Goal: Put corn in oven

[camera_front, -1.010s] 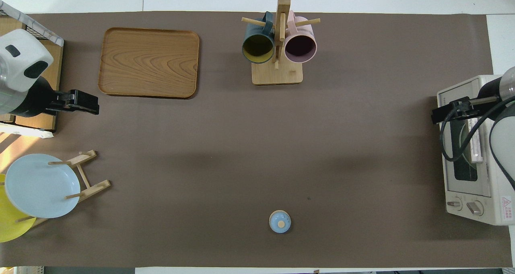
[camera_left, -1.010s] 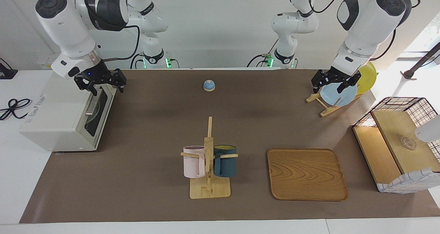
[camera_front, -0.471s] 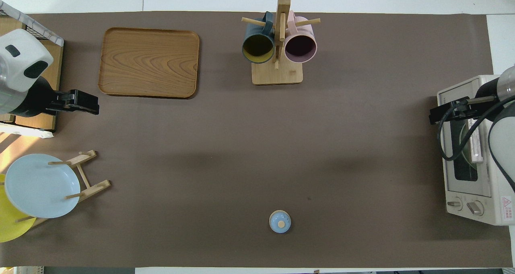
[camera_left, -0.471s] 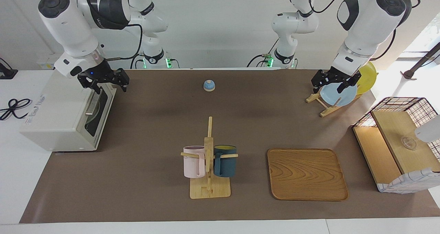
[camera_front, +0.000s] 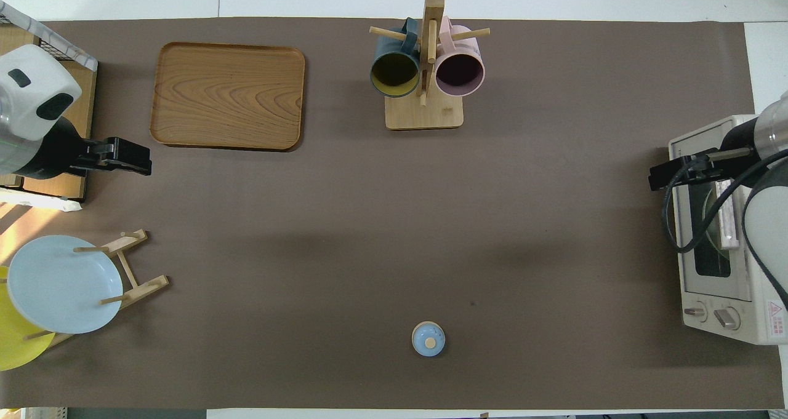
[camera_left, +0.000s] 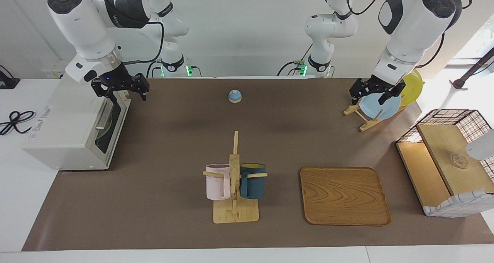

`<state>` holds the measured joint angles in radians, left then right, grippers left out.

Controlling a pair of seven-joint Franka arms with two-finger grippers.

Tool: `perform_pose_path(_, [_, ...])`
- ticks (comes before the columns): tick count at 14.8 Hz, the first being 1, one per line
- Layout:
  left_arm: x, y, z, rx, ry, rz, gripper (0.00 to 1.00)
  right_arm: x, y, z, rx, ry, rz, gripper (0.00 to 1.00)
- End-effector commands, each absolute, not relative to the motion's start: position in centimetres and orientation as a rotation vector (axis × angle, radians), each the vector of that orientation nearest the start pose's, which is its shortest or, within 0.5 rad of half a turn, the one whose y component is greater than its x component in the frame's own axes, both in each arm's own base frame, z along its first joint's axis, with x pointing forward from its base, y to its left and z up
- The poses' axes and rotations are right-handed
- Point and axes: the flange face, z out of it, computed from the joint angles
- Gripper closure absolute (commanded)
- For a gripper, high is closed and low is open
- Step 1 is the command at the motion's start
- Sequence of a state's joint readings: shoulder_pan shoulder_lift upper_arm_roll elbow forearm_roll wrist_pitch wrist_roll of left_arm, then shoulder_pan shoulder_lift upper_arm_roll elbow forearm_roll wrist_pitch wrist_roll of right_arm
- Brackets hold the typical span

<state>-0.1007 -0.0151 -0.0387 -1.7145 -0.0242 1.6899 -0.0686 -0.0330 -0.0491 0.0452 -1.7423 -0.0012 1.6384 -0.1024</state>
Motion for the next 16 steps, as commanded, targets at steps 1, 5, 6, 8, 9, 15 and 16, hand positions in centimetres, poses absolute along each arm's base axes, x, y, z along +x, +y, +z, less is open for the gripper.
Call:
perform_pose_path(1, [54.6,-7.7,58.0,-3.172,0.120,0.000,0.00,53.7,0.6,58.8,-3.112,-0.148,0.097,0.00])
perform_pose_path(5, [54.6,-7.8,58.0,-3.171,0.122,0.000,0.00,53.7,0.9,59.8,-3.113,-0.154,0.078,0.00])
perform_pose_path(6, [54.6,-7.8,58.0,-3.171,0.122,0.000,0.00,53.7,1.2,60.2,-3.112,-0.159,0.097,0.00])
perform_pose_path(8, [54.6,-7.7,58.0,-3.172,0.120,0.000,0.00,53.6,1.3,61.2,-3.110,-0.160,0.118,0.00])
perform_pose_path(9, [54.6,-7.7,58.0,-3.172,0.120,0.000,0.00,53.5,1.6,61.7,-3.111,-0.161,0.119,0.00])
perform_pose_path(15, [54.6,-7.7,58.0,-3.172,0.120,0.000,0.00,53.5,3.0,62.3,-3.132,-0.121,0.116,0.00])
perform_pose_path(16, [54.6,-7.8,58.0,-3.171,0.122,0.000,0.00,53.5,2.8,62.4,-3.135,-0.116,0.116,0.00])
